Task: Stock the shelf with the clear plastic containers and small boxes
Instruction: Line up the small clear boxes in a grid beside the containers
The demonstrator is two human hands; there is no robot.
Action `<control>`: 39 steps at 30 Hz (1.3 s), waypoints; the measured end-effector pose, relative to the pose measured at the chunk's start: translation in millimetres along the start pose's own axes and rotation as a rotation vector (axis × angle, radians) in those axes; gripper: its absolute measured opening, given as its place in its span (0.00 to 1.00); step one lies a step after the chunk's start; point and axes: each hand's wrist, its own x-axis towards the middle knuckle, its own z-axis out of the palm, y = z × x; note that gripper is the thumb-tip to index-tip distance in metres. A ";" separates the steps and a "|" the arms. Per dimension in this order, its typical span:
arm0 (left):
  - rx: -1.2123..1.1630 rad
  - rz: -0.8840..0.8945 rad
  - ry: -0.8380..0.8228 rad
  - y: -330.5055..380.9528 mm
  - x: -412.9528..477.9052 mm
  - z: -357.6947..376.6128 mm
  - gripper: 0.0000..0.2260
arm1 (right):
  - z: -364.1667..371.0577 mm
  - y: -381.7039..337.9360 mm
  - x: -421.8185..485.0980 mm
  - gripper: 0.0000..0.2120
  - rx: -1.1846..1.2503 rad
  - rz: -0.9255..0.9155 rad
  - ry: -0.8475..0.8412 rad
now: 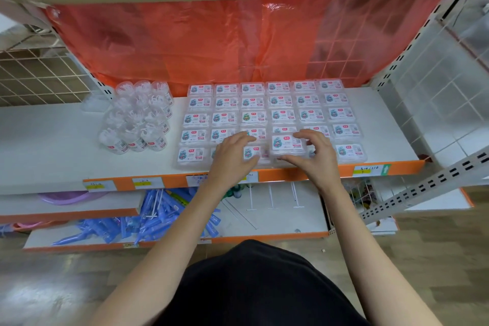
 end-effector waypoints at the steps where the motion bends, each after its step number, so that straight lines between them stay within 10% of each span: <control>1: 0.066 0.007 -0.036 -3.2 -3.1 4.6 0.21 | -2.6 6.1 -3.0 0.23 -0.029 0.023 0.006; 23: 0.208 0.016 0.077 -4.0 -10.0 34.3 0.19 | 19.2 25.3 -20.8 0.21 -0.235 0.135 -0.065; 30: 0.193 -0.046 0.235 -21.2 -26.1 -2.1 0.21 | 44.3 -17.1 -18.6 0.20 -0.127 -0.016 0.066; 39: 0.302 -0.219 0.432 -129.0 -68.3 -95.4 0.20 | 164.8 -116.6 -21.3 0.15 -0.002 -0.260 -0.169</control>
